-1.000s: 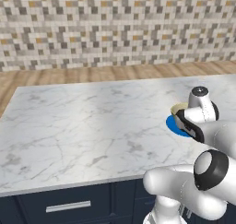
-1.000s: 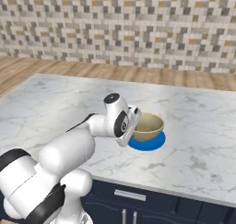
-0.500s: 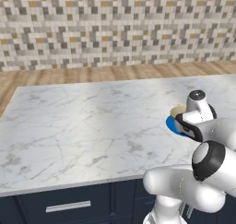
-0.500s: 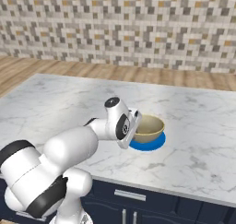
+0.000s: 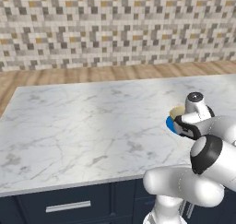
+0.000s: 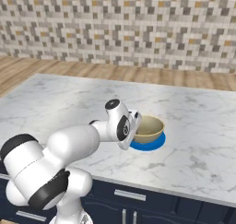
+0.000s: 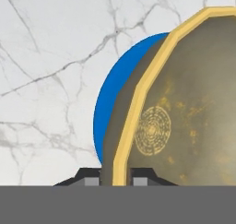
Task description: Move the bowls from the cabinet to the plates on the dining table.
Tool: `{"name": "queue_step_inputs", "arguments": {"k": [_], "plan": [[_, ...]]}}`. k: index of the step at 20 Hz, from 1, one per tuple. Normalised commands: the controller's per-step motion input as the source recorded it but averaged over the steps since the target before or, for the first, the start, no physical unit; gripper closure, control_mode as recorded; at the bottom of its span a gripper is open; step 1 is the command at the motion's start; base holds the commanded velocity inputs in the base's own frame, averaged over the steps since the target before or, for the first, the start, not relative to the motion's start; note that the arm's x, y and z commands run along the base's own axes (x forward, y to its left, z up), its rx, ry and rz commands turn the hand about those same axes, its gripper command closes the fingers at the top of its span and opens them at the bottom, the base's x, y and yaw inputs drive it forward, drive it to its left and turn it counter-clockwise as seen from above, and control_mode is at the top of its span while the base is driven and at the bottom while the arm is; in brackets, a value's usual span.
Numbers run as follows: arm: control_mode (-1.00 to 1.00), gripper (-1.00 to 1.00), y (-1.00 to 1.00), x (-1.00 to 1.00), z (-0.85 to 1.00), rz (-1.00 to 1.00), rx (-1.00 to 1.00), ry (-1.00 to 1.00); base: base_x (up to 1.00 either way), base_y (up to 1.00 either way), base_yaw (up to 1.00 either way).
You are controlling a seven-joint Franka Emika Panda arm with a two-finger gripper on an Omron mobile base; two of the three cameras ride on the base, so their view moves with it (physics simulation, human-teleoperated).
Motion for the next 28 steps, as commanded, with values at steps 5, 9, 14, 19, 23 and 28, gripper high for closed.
{"name": "queue_step_inputs", "arguments": {"k": [5,9,14,19,23,28], "plan": [[-1.00,1.00,-0.05,0.05,-0.09,0.00,0.00,0.00,0.00,0.00,0.00],[-1.00,1.00,-0.03,0.03,-0.07,0.00,0.00,0.00,0.00,0.00,0.00],[-1.00,1.00,0.00,0.00,-0.01,0.00,0.00,0.00,0.00,0.00,0.00],[-1.00,1.00,0.00,0.00,0.00,0.00,0.00,0.00,0.00,0.00,0.00],[-1.00,-1.00,0.00,0.00,0.00,0.00,0.00,0.00,0.00,0.00,0.00],[-1.00,-1.00,0.00,0.00,0.00,0.00,0.00,0.00,0.00,0.00,0.00]]}}
